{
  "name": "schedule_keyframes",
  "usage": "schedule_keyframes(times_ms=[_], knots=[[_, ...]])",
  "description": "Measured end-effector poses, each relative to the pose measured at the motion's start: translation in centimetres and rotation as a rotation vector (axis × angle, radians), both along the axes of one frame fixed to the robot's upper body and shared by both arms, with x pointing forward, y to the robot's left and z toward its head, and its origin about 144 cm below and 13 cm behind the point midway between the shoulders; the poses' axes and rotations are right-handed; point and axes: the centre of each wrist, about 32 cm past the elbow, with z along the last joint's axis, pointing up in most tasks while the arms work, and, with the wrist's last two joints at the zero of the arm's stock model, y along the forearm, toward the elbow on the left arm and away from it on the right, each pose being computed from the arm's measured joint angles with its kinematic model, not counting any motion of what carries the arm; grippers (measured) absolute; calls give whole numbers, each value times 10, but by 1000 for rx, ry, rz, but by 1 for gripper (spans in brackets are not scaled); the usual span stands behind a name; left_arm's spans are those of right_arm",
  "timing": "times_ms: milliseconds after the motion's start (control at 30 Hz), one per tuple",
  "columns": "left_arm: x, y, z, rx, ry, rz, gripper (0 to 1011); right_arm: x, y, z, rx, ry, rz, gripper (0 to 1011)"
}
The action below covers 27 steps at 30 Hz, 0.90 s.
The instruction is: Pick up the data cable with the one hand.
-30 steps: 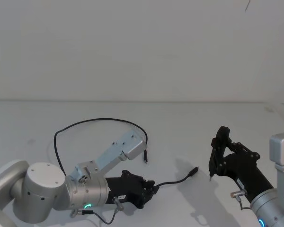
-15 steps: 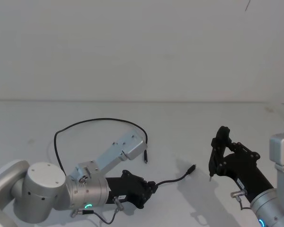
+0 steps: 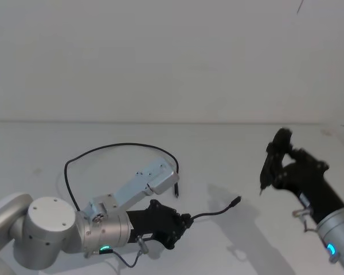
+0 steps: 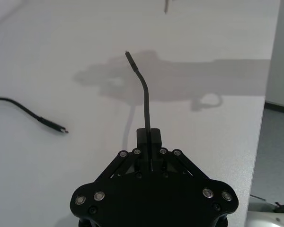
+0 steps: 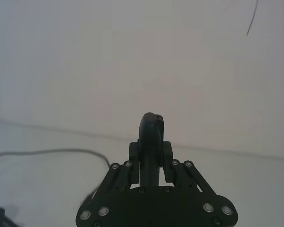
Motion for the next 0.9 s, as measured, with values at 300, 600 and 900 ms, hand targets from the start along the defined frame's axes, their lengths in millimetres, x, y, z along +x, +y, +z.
schedule_keyframes(times_ms=[300,600,900], knots=[[-3,8,5,-12,-119,-45,40,9,-13,29,53,-44,25,279],[-7,20,14,-33,-255,-80,40,17,-21,43,94,-33,41,279],[-9,30,22,-50,-346,-106,40,27,-27,47,117,-9,45,279]])
